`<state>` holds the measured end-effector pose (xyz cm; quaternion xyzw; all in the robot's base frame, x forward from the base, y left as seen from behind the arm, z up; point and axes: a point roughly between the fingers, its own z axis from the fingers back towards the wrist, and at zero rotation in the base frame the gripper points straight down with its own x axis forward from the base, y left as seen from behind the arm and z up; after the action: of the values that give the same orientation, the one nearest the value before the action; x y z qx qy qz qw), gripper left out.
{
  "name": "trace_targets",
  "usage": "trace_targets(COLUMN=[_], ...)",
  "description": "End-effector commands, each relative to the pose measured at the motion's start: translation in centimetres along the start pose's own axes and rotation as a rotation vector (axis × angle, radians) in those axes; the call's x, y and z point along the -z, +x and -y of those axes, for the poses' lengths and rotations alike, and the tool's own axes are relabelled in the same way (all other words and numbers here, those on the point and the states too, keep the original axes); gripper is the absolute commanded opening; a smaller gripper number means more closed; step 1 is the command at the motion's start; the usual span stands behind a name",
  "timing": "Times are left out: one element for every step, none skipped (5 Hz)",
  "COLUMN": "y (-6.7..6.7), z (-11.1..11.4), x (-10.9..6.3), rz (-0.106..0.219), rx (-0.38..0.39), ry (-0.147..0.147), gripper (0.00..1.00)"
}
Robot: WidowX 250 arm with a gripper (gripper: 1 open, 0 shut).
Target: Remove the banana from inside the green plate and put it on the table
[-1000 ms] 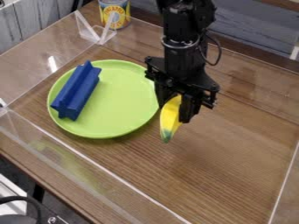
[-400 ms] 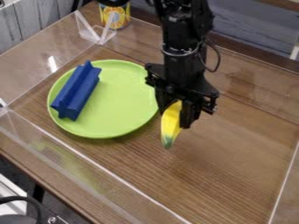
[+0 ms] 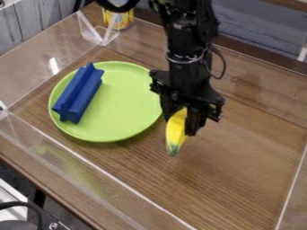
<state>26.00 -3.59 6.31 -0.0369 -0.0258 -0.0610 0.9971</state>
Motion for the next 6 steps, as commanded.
trace_targets(y=[0.39,0.45,0.56,0.69,0.83,0.90], z=[-0.15,-0.22,-0.28,-0.36,-0.45,-0.61], x=[-0.25,0.03,0.22,0.38,0.53,0.28], rz=[0.025,0.022,0.020,0.019,0.018,0.017], rx=[-0.009,-0.012,-0.014,-0.018,-0.021,-0.021], ry=[-0.005,-0.008,-0.011,-0.014,-0.017,-0.016], gripper=[0.00,0.00,0.00,0.00,1.00,0.00])
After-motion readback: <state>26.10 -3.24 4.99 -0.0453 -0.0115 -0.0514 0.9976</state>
